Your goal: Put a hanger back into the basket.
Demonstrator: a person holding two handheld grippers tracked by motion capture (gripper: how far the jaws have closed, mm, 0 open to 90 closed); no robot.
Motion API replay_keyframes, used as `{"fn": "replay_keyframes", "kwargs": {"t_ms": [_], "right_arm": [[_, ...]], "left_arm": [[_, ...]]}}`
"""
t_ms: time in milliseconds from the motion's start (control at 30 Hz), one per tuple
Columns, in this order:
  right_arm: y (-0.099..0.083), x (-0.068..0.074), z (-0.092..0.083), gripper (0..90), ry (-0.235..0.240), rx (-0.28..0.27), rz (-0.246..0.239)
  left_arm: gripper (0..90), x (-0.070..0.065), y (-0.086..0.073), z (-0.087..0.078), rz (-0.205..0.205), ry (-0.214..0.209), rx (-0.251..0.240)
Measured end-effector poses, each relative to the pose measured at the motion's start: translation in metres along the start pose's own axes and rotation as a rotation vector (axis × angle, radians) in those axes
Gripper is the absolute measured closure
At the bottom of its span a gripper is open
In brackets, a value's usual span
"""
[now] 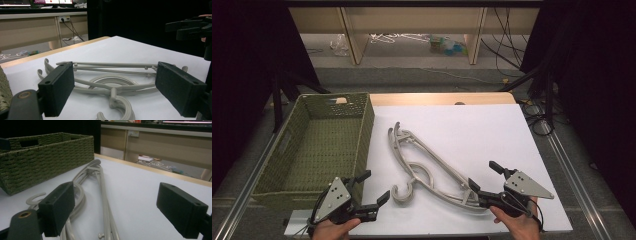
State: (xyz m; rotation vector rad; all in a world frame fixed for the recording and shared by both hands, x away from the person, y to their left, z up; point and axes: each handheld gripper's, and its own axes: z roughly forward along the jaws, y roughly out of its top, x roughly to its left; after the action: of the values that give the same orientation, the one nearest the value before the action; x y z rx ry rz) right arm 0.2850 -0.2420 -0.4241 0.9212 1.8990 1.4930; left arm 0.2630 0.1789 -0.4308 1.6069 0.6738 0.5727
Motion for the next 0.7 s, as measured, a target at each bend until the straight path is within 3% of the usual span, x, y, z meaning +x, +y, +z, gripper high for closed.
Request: {"fn": "replay_keyframes", "kwargs": {"t_ms": [500, 533, 633, 700], "right_arm": [[0.003, 0.002, 0.003, 16.7, 0.027, 0.044, 0.000], [0.003, 0.002, 0.004, 16.7, 0.034, 0.054, -0.009], [0.006, 0.006, 0.010, 16.8, 0.047, 0.077, -0.045], [0.007, 0.008, 0.013, 16.8, 0.062, 0.090, -0.043]], "left_arm": [[15.6, 0.000, 0.000, 0.000, 0.019, -0.001, 0.002], [15.6, 0.000, 0.000, 0.001, 0.012, -0.012, -0.017], [15.6, 0.000, 0.000, 0.000, 0.022, 0.001, 0.007], [15.6, 0.000, 0.000, 0.000, 0.024, 0.001, 0.005]]}}
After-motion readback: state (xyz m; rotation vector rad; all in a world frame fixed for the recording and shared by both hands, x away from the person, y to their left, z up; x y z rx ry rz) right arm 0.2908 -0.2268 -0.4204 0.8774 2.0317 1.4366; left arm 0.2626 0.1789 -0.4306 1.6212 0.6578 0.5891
